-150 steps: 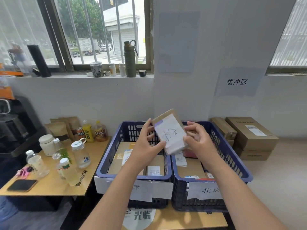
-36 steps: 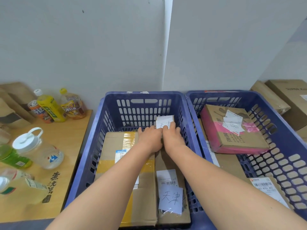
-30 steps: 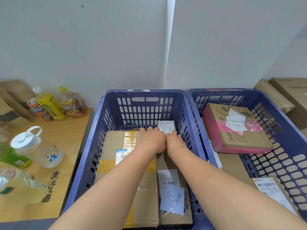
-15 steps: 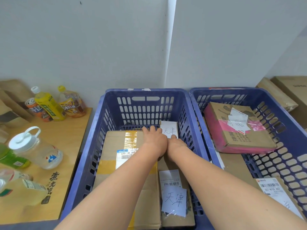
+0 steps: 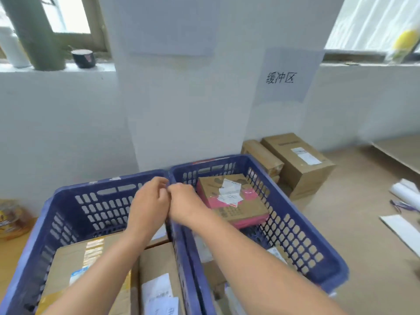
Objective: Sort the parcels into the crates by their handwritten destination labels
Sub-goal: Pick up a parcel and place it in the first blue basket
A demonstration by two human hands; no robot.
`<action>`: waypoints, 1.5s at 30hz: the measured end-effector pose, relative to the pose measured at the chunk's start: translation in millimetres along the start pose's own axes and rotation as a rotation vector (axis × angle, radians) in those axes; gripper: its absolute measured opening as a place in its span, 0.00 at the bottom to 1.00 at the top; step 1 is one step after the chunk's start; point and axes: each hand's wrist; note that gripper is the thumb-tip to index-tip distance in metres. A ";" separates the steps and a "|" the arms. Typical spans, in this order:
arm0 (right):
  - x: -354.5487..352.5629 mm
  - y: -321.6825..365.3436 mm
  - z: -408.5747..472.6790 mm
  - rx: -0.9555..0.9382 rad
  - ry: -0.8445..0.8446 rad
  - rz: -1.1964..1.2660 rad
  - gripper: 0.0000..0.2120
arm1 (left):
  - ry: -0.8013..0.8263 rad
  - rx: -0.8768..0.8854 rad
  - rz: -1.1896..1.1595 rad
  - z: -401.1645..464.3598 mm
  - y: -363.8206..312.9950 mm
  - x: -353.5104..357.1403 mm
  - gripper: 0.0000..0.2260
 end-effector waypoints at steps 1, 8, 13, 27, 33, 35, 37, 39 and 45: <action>-24.1 -8.2 -14.2 -0.021 -0.044 0.009 0.11 | -0.008 0.036 -0.032 2.4 -24.9 4.5 0.15; -175.4 -179.4 -84.4 0.099 -0.444 0.322 0.10 | 0.149 0.133 -0.228 27.2 -167.7 94.2 0.13; -251.3 -347.2 -105.0 0.334 -0.614 0.471 0.08 | 0.344 0.023 -0.314 63.1 -237.5 196.5 0.12; -332.5 -575.5 -45.3 0.542 -0.558 0.652 0.29 | 0.511 -0.633 -0.642 165.5 -290.9 434.8 0.20; -329.0 -610.2 -14.8 0.406 -0.398 0.765 0.25 | 0.543 -0.625 -0.680 185.8 -273.6 467.0 0.30; -324.8 -619.8 -8.2 0.355 -0.363 0.794 0.22 | 0.562 -0.611 -0.702 191.8 -268.3 474.8 0.31; -324.1 -626.0 -4.6 0.358 -0.382 0.833 0.21 | 0.584 -0.590 -0.721 195.4 -264.7 480.4 0.26; -324.2 -630.0 -3.9 0.407 -0.408 0.851 0.20 | 0.584 -0.568 -0.735 196.0 -263.9 480.0 0.20; -318.5 -631.1 -21.4 0.457 -0.539 0.912 0.12 | 0.573 -0.524 -0.739 188.3 -272.0 469.9 0.10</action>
Point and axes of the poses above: each hand's wrist, its own z-axis towards the middle knuckle, its own x-axis out of the palm, y = z × x, and after that the axes turned 10 degrees about y, right-handed
